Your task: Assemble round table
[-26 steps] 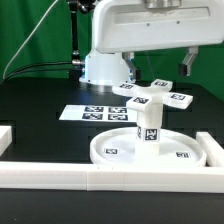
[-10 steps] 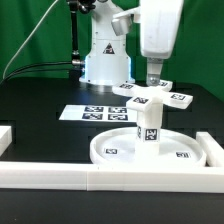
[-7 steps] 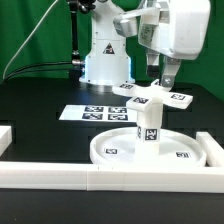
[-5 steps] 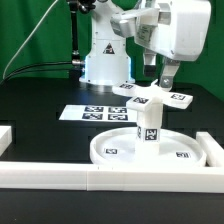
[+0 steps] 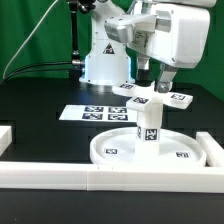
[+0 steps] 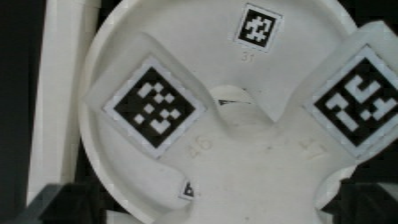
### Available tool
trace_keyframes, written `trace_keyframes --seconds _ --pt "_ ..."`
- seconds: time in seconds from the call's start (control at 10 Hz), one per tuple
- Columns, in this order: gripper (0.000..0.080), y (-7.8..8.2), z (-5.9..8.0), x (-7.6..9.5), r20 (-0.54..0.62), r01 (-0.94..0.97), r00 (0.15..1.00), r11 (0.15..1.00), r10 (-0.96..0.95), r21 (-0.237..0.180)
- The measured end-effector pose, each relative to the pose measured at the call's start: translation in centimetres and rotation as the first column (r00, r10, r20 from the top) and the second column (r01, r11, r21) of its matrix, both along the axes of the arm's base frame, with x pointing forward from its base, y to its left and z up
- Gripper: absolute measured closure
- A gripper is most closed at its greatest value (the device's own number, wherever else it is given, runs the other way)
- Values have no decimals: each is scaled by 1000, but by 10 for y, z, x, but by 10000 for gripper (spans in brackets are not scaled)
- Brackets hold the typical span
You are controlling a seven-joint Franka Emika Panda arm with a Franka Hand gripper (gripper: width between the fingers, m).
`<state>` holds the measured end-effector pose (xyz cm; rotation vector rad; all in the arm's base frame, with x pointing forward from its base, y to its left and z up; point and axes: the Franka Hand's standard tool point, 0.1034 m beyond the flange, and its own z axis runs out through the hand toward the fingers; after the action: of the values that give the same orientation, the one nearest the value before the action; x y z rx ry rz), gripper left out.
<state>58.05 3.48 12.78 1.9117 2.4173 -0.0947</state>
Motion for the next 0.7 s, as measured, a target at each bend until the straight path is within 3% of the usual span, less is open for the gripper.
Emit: trace_keyframes --seconds 0.7 --pt "151 -1 -14 -8 -17 42 999 999 -42 -2"
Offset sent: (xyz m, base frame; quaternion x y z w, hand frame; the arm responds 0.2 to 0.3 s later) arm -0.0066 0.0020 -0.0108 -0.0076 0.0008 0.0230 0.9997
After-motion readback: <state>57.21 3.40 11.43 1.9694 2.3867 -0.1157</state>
